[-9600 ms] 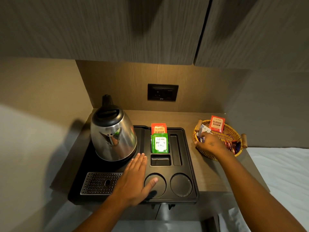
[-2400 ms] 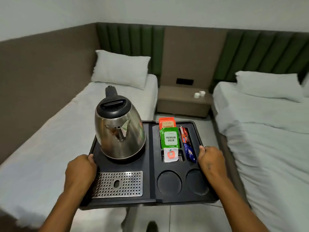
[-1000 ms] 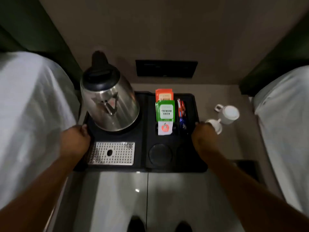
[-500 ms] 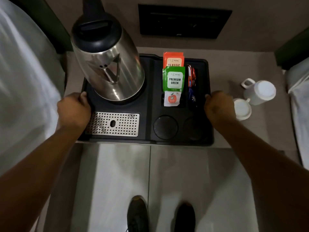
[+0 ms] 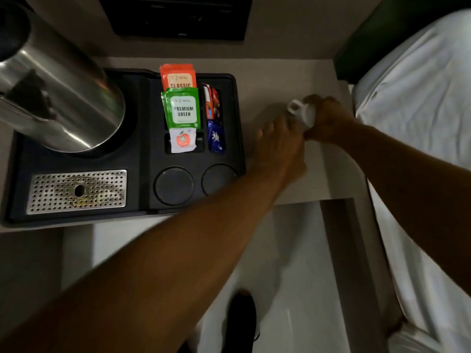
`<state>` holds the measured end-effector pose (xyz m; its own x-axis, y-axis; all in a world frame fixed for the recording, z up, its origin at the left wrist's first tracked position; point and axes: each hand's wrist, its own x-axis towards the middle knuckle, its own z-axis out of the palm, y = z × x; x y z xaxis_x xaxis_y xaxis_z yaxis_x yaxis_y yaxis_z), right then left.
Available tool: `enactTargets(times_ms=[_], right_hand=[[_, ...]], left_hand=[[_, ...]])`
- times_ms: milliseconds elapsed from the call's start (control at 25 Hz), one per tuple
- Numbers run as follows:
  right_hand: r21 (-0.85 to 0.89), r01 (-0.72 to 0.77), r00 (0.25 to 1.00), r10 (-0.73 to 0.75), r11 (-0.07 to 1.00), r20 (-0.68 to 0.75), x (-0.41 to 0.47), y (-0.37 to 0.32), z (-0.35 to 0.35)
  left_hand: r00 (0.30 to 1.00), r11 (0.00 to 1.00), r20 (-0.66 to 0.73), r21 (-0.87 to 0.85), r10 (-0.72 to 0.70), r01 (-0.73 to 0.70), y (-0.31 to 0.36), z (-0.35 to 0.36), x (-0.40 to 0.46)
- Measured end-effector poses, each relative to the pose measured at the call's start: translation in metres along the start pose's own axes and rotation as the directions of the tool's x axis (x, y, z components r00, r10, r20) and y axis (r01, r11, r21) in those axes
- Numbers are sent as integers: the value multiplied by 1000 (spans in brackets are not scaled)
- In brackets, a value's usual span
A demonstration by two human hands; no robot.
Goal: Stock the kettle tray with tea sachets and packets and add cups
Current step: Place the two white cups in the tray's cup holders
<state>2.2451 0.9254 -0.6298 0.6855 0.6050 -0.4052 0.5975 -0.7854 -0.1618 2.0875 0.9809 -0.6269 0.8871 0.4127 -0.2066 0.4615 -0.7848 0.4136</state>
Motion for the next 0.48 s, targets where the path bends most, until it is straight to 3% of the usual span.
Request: enactTargets(times_ms=[120, 200, 280, 360, 480], right_hand=[[135, -7, 991, 25, 991, -135, -10, -5, -3], [250, -22, 953, 96, 968, -287, -38, -18, -4], [349, 95, 923, 49, 932, -381, -82, -51, 3], [387, 178, 944, -46, 905, -326, -117, -97, 23], [298, 198, 973, -149, 934, -179, -142, -156, 61]], left_hand=[[999, 999, 28, 0, 43, -43, -2, 3, 17], [994, 994, -75, -70, 81, -87, -17, -12, 2], [977, 985, -213, -170, -3, -34, -49, -37, -32], [953, 979, -283, -196, -107, 51, -96, -54, -72], [947, 960, -197, -171, -252, 220, -151, -62, -120]])
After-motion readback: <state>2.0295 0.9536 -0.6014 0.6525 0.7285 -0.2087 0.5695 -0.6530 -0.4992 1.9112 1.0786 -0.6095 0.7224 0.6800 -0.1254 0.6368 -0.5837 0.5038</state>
